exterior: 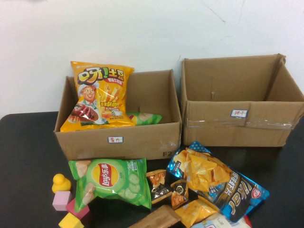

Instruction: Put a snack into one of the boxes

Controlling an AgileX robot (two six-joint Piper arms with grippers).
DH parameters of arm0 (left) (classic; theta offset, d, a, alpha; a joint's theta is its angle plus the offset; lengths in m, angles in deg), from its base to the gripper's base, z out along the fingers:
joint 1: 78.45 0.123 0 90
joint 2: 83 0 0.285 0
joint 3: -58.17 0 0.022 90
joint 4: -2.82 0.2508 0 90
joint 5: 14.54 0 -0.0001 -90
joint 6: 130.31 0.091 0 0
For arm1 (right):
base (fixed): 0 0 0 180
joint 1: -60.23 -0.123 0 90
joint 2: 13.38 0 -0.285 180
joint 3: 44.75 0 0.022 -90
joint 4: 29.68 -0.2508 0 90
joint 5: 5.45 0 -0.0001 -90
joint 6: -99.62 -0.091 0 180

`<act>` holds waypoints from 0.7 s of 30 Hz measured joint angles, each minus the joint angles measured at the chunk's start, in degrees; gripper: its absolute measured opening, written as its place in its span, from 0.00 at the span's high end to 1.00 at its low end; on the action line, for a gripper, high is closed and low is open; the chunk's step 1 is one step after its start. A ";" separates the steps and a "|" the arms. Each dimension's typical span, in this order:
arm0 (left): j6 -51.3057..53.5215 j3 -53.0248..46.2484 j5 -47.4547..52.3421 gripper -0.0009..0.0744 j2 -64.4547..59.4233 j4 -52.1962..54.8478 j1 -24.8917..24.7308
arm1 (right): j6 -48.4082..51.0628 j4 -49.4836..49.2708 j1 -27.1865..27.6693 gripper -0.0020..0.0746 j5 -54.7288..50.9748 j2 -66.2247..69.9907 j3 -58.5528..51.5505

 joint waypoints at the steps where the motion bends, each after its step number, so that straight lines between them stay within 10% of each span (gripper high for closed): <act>1: 0.00 -4.47 -2.36 0.99 2.94 -0.11 0.00 | 0.00 -0.29 0.00 0.98 1.51 0.00 -0.84; 12: 1.19 -43.25 -20.48 0.99 32.99 -6.84 0.00 | 0.00 -1.29 0.00 0.98 13.74 0.00 -8.12; 21: 1.32 -54.99 -19.83 0.99 42.89 -7.43 0.00 | 0.00 -1.42 0.00 0.98 17.72 0.00 -8.27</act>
